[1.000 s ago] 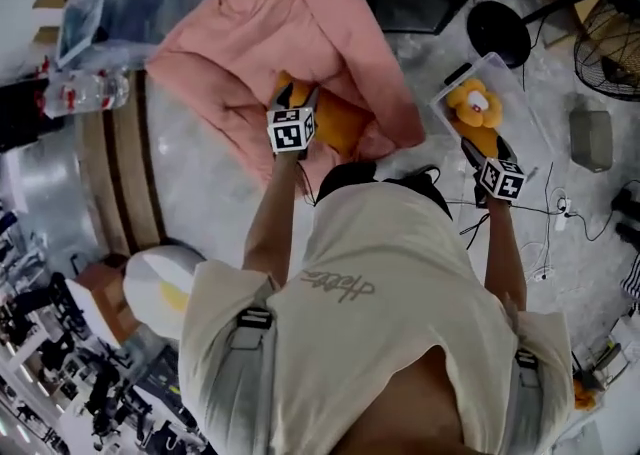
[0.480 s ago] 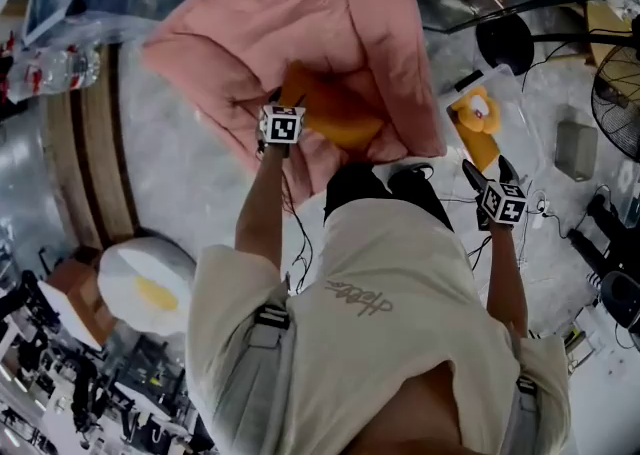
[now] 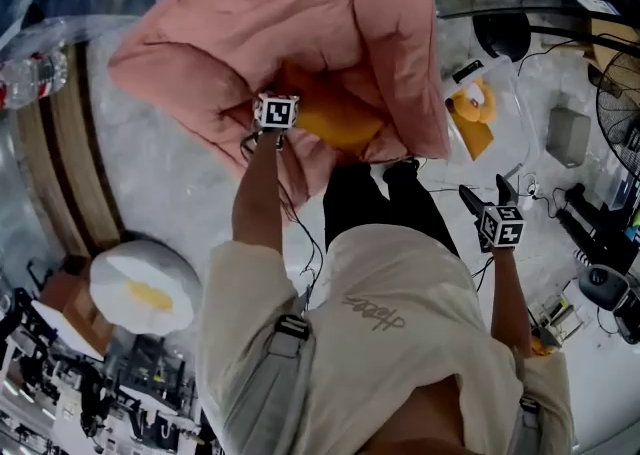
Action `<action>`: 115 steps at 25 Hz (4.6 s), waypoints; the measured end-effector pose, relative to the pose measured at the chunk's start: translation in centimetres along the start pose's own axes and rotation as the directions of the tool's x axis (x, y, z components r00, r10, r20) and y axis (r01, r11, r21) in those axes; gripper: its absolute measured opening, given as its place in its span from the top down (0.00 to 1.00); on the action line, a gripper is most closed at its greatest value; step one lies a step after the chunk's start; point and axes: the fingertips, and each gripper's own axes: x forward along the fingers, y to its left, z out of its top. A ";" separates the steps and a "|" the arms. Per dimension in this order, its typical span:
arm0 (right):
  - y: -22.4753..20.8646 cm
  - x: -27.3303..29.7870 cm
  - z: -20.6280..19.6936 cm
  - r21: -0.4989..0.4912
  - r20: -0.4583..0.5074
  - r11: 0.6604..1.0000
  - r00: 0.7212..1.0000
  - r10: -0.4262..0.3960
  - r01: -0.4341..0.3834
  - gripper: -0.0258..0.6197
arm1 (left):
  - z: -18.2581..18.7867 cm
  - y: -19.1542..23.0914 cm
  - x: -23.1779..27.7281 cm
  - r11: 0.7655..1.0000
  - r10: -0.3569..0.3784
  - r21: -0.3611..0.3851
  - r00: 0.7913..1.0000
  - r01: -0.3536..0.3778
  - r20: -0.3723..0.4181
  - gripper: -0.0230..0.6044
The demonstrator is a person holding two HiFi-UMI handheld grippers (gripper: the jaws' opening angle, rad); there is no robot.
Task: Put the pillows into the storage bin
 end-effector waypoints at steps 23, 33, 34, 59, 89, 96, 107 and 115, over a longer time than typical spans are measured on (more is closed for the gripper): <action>3.3 2.0 0.5 -0.074 -0.032 0.996 0.998 0.056 -0.058 0.20 | -1.0 -5.0 2.6 0.951 -0.309 -0.028 0.940 0.308 -0.142 0.35; 2.7 1.6 -2.2 -0.014 0.009 0.999 0.999 0.042 -0.042 0.20 | -0.5 -5.3 -0.4 0.987 -0.033 0.154 0.996 0.045 -0.081 0.55; 2.8 1.6 -2.3 -0.009 0.020 0.999 0.999 0.042 -0.041 0.20 | -0.1 -5.8 -1.0 0.984 -0.023 0.175 0.998 0.033 -0.060 0.55; -6.7 0.0 -9.4 0.235 0.335 0.971 0.941 -0.042 -0.040 0.22 | 7.3 -22.7 -15.0 0.782 0.131 0.572 0.962 -0.248 0.239 0.63; -15.6 0.6 -22.7 0.620 0.429 0.766 0.891 -0.146 -0.172 0.24 | 13.6 -40.3 -25.9 0.519 0.052 0.811 0.956 -0.272 0.287 0.75; -17.9 -0.2 -24.8 0.651 0.439 0.739 0.880 -0.181 -0.174 0.24 | 17.4 -49.1 -28.4 0.442 -0.063 0.857 0.944 -0.264 0.323 0.75; -21.3 -3.3 -35.4 0.835 0.351 0.539 0.861 -0.367 -0.111 0.24 | 22.5 -66.4 -24.2 0.288 -0.279 0.937 0.919 -0.199 0.281 0.74; -17.9 -4.7 -41.0 0.949 0.221 0.306 0.860 -0.459 -0.081 0.24 | 21.5 -74.3 -15.9 0.169 -0.326 0.980 0.933 -0.101 0.153 0.74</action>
